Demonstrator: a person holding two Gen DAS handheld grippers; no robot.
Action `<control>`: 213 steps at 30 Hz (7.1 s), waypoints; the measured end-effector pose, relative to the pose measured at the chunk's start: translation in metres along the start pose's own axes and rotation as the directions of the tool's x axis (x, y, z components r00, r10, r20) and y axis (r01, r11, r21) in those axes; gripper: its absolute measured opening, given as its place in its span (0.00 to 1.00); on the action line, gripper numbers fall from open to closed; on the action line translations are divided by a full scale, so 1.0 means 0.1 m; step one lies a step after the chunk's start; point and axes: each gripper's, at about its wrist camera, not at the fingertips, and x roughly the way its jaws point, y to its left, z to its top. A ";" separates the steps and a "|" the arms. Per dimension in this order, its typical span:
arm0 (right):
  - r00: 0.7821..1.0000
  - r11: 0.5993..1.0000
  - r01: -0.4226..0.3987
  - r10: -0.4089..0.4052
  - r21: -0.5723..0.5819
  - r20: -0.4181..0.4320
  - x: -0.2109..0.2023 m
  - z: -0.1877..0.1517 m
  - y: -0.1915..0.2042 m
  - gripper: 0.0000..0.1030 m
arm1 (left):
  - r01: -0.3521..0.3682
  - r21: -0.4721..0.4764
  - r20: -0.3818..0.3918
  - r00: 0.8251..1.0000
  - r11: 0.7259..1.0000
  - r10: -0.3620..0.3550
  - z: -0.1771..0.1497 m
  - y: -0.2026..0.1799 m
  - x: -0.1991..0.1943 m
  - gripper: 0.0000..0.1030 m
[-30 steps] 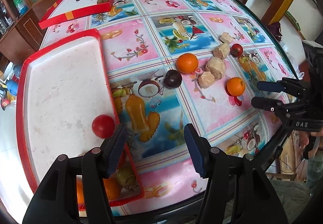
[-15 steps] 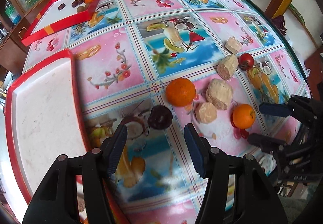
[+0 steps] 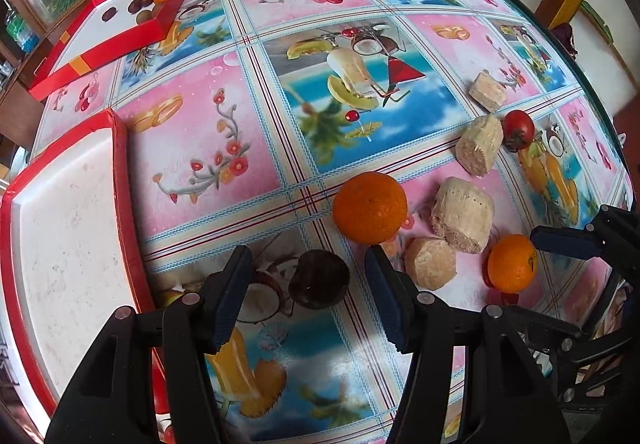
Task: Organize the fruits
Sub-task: 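Close the left tool on the plum while the right tool grasps the orange, then carry the plum with the left tool while the right tool carries the orange toward the tray, then lower the orange into the tray and open the right tool while the left tool holds the plum, then open the left tool to drop the plum into the tray, then move the left tool to a small round beige cake while the right tool approaches a beige cylindrical cake, then close the left tool on the round cake while the right tool grasps the cylindrical cake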
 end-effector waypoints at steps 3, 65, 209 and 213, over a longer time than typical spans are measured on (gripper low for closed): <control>1.000 1.000 0.005 -0.005 -0.006 -0.002 0.03 0.01 0.01 0.54 | 0.010 -0.013 0.001 1.000 1.000 -0.010 0.02 0.02 -0.01 0.55; 0.992 0.976 -0.116 0.124 -0.185 0.032 -0.12 0.28 0.84 0.35 | 0.022 -0.262 0.034 0.999 0.965 -0.014 -1.24 1.49 -0.92 0.25; 0.989 1.000 -0.003 0.005 -0.017 0.147 -0.18 0.42 -0.31 0.49 | 0.096 -0.026 0.130 0.987 0.995 -0.092 -0.32 -0.30 -0.15 0.20; 0.989 0.996 -0.084 0.083 0.006 0.122 -0.11 0.38 -0.19 0.48 | 0.116 -0.065 0.127 0.986 0.991 -0.107 -0.41 -0.16 -0.18 0.20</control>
